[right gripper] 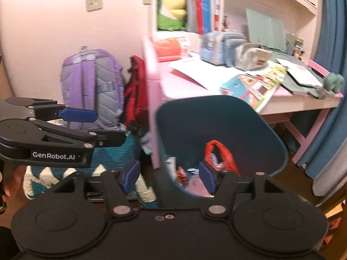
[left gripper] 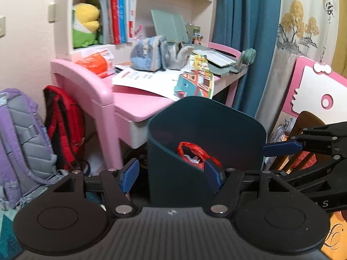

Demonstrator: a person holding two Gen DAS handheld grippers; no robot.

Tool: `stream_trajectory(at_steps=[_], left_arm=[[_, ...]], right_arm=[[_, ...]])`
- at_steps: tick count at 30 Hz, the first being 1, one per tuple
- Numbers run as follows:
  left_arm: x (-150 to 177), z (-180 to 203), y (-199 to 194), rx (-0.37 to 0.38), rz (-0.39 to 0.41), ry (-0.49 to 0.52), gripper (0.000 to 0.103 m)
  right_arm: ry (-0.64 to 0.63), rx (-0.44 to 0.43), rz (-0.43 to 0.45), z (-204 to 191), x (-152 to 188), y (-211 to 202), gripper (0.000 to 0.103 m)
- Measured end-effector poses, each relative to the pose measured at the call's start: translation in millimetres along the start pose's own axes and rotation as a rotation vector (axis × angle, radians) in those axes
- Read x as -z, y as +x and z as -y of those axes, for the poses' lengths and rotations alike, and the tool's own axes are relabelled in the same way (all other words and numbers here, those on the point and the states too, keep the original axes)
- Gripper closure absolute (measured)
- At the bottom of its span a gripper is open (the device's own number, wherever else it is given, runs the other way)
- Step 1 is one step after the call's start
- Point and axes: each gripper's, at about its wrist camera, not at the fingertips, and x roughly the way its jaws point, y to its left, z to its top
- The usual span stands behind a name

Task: Collect trash
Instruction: 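Move both open tools back down toward the trash on the floor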

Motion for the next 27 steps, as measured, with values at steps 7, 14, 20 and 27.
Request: stream_trajectory(at_steps=[7,14,20,27], left_arm=[[31.4,-37.7,-50.1,-0.045,0.029,-0.045,0.029],[76.5,-87.7,-93.3,-0.12,0.027,-0.109,0.023],[122.6,-132.9,-122.8,-0.181,0.014,-0.165,0.021],[179.2,-181.7,-146.4,-0.232,-0.012,-0.216,0.02]], right_arm=[[-0.054,-0.088,0.029,-61.7,4.5,-0.1,0.042],[-0.108,-0.18,0.04,-124.6,11.9,13.8,0.042],[-0.138,-0.251,0.003,-175.7,25.8,41.0,0.041],[-0.154,-0.311,-0.071,-227.9,52.8,84.2,0.041]])
